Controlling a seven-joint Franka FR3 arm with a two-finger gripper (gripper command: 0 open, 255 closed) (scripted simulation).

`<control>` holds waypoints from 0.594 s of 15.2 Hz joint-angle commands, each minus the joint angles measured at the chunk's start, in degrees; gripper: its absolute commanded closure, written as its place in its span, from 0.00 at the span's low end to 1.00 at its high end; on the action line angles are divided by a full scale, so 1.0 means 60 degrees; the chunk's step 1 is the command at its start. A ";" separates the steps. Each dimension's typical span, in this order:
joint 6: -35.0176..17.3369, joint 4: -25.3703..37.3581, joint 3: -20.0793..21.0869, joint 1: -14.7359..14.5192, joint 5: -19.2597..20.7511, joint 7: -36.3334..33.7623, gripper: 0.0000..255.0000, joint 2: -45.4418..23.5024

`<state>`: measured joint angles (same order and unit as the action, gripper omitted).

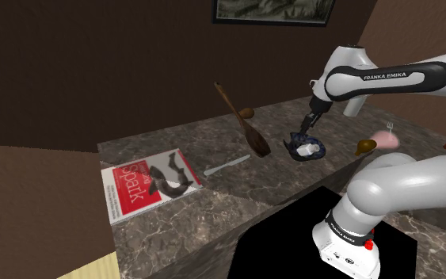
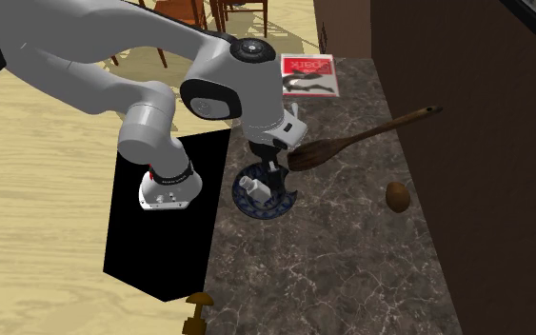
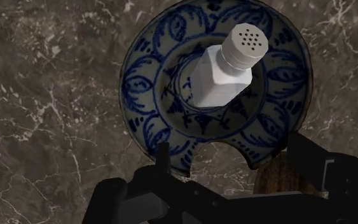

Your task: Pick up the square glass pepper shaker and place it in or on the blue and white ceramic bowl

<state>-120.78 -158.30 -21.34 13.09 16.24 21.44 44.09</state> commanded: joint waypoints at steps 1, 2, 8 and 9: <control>0.0000 0.0000 0.0000 0.0000 0.0000 0.0000 0.00 0.0000; 0.0000 0.0000 0.0000 0.0000 0.0000 0.0000 0.00 0.0000; 0.1430 0.0909 0.0331 -0.0054 -0.0261 0.0034 0.00 0.0525; 0.1430 0.0908 0.0331 -0.0054 -0.0261 0.0034 0.00 0.0526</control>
<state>-112.51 -153.07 -19.37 12.76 14.70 21.59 47.17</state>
